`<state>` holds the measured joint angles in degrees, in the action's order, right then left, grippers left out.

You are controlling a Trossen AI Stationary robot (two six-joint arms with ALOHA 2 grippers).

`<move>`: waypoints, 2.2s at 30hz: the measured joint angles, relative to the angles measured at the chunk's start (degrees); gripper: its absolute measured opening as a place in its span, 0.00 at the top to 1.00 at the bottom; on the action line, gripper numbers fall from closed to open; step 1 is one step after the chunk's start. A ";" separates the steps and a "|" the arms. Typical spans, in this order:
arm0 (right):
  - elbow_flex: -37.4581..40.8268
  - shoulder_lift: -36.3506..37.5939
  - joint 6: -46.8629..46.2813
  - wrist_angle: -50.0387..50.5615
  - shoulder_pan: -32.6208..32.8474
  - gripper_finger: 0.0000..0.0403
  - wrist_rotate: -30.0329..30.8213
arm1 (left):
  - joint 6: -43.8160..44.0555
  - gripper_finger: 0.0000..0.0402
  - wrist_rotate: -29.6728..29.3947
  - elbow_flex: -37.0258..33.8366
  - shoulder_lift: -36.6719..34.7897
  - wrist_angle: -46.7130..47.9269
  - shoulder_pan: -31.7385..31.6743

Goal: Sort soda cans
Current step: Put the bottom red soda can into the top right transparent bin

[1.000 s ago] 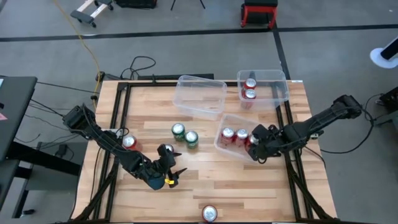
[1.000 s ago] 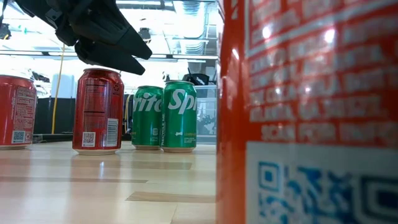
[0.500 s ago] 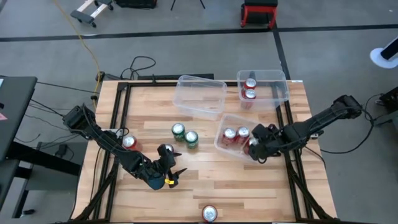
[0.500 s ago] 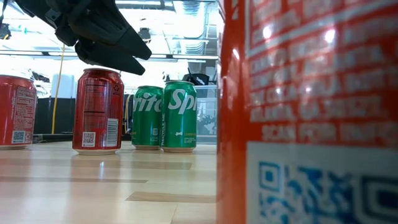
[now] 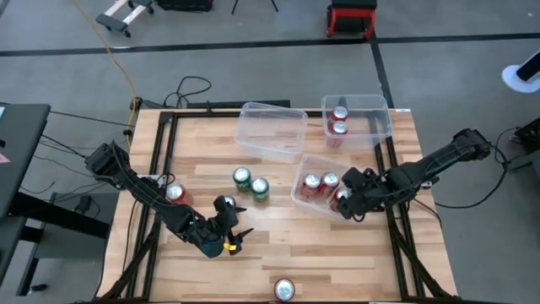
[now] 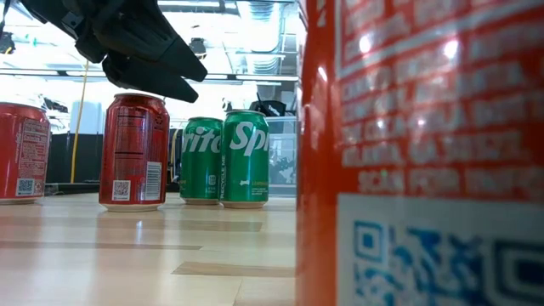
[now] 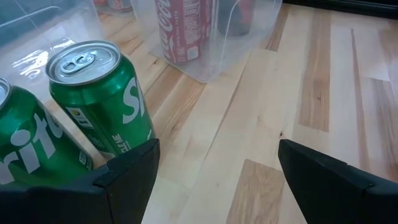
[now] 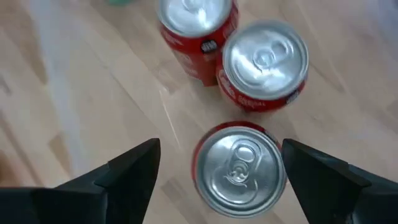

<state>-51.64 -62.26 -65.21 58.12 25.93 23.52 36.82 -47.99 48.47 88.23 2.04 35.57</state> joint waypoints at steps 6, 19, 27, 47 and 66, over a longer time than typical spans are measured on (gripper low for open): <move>-5.60 0.00 5.51 -0.24 1.60 0.16 4.46 | -0.51 0.20 2.86 0.04 0.00 -0.32 0.02; -10.01 -2.63 31.80 -24.07 9.51 0.17 3.24 | -9.53 0.20 7.74 3.85 -2.38 -0.70 1.99; -10.01 -10.75 38.48 -32.52 15.64 0.17 -5.72 | -20.28 0.20 19.22 4.30 -0.05 -15.76 4.14; -9.99 -32.37 47.35 -53.92 15.69 0.17 -15.09 | -12.98 0.20 20.92 9.09 13.78 -20.08 6.37; -10.01 -38.40 45.41 -67.45 13.31 0.17 -19.21 | -11.81 0.20 20.31 20.02 26.25 -20.00 4.90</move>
<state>-61.65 -100.66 -19.80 -9.33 39.25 4.32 25.01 -27.68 68.48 114.48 -17.95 40.47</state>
